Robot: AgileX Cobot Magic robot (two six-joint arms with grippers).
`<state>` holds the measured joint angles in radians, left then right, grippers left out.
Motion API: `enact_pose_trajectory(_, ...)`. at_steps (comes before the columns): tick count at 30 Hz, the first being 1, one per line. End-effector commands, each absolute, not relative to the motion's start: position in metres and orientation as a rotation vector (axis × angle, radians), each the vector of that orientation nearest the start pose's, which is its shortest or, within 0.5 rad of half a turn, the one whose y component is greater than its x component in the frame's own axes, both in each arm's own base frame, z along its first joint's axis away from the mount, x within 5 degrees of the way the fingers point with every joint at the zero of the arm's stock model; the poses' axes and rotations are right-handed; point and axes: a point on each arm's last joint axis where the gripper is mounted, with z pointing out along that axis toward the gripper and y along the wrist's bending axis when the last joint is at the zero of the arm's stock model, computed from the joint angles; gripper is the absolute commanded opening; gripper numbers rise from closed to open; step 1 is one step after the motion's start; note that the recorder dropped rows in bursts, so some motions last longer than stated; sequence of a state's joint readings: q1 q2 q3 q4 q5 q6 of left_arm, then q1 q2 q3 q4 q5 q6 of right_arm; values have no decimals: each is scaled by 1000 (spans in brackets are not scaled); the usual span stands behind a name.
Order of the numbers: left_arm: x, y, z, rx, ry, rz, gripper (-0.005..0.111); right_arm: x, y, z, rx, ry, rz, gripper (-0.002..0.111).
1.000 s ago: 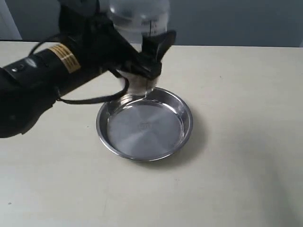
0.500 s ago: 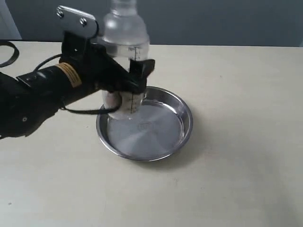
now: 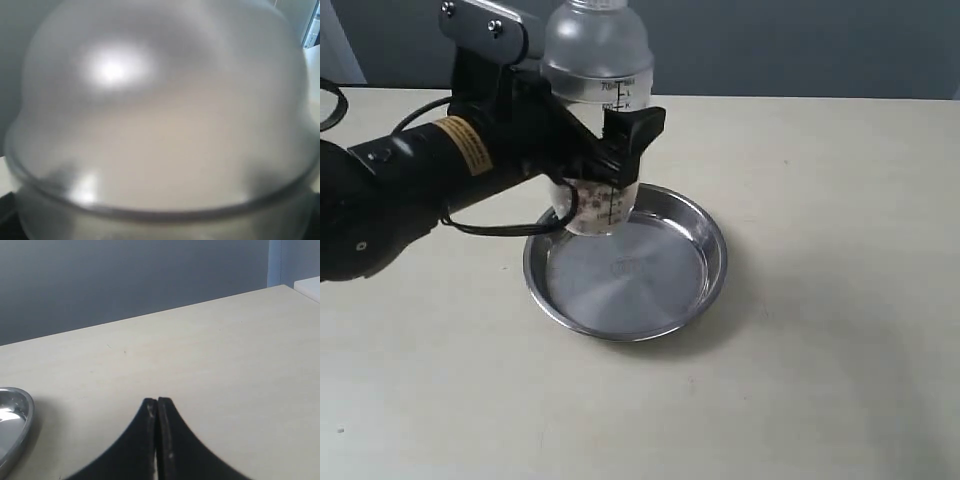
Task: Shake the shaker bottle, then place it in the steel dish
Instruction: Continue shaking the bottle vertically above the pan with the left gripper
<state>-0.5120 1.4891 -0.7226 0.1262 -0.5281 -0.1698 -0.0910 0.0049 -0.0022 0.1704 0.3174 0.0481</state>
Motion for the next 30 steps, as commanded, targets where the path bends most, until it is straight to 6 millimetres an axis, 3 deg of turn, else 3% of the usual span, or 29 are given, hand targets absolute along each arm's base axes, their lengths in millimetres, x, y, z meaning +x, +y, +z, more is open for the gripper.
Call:
enact_pose_trajectory(1, 266, -153, 314, 475, 1550, -381, 0, 54, 0, 186, 230, 1773, 131, -1)
enact_pose_trajectory(5, 287, -152, 265, 383, 1740, -379, 0, 54, 0, 186, 231, 1773, 133, -1)
enact_pose_trajectory(6, 287, -156, 273, 416, 1715, -378, 0, 54, 0, 186, 231, 1773, 133, -1)
enact_pose_trajectory(9, 263, -162, 344, 581, 1410, -349, 0, 54, 0, 186, 231, 1773, 133, -1)
enact_pose_trajectory(10, 259, -158, 358, 533, 1390, -373, 0, 54, 0, 186, 231, 1773, 133, -1)
enact_pose_trajectory(11, 261, -156, 353, 466, 1458, -409, 0, 54, 0, 186, 231, 1773, 133, -1)
enact_pose_trajectory(12, 268, -158, 329, 434, 1578, -421, 0, 54, 0, 186, 231, 1773, 133, -1)
enact_pose_trajectory(14, 282, -163, 249, 412, 1874, -404, 0, 54, 0, 186, 231, 1773, 133, -1)
enact_pose_trajectory(15, 283, -164, 227, 397, 1948, -404, 0, 54, 0, 186, 231, 1773, 133, -1)
enact_pose_trajectory(16, 283, -168, 220, 390, 1968, -419, 0, 54, 0, 186, 231, 1773, 133, -1)
enact_pose_trajectory(17, 281, -170, 228, 401, 1917, -430, 0, 54, 0, 186, 231, 1773, 133, -1)
enact_pose_trajectory(20, 268, -169, 290, 390, 1602, -490, 0, 54, 0, 186, 229, 1773, 129, -1)
enact_pose_trajectory(22, 261, -164, 309, 381, 1541, -496, 0, 54, 0, 186, 229, 1773, 129, -1)
enact_pose_trajectory(26, 269, -164, 273, 424, 1720, -440, 0, 54, 0, 186, 229, 1773, 129, -1)
enact_pose_trajectory(30, 269, -166, 269, 410, 1684, -454, 0, 54, 0, 186, 229, 1773, 129, -1)
